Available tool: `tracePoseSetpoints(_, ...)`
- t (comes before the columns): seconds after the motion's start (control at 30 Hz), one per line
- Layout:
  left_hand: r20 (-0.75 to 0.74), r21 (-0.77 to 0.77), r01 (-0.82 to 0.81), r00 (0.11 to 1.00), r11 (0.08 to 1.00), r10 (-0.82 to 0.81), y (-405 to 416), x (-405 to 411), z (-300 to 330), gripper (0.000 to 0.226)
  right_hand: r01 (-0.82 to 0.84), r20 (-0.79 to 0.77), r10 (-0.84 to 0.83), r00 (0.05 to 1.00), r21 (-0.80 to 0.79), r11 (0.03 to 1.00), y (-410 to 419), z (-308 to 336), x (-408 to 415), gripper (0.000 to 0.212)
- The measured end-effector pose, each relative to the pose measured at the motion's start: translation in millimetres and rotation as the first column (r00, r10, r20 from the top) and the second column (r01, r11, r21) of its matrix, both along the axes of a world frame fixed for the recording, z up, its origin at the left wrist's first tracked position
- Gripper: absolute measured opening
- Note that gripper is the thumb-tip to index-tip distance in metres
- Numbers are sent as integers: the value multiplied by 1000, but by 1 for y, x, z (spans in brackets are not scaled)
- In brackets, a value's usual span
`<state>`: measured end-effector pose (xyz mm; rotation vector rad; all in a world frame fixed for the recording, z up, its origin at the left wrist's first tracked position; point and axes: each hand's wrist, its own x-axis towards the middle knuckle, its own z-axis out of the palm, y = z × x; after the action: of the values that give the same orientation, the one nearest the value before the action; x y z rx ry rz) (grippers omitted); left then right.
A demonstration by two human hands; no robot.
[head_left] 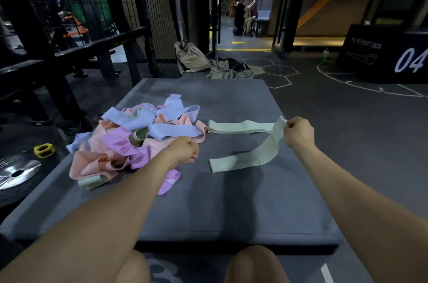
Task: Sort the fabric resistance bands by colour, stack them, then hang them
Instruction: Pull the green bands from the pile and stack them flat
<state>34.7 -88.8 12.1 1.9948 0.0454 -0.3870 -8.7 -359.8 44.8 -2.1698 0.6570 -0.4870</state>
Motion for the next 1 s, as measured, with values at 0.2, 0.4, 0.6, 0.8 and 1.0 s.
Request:
tracePoseSetpoints(0.2, 179, 513, 28, 974, 858, -139, -39, 3, -30, 5, -44, -10, 43, 999, -47, 998, -3, -8, -5, 22)
tracePoseSetpoints(0.4, 167, 642, -110, 986, 759, 1, -62, 7, -55, 35, -54, -27, 53, 998, -50, 997, -17, -22, -4, 23)
tracePoseSetpoints(0.6, 162, 468, -95, 987, 878, 21, -60, 26, -46, 25, -20, -20, 20, 1000, -30, 999, -40, -30, 6, 19)
tracePoseSetpoints(0.8, 272, 66, -218, 943, 974, 193, -66, 69, -10, 20, 45, 19, -45, 999, -15, 999, -65, -20, 30, 16)
tracePoseSetpoints(1.0, 294, -12, -342, 897, 939, 331, -69, 128, 1, 23, 126, 17, -126, 992, 1, 992, -90, -21, 70, 14)
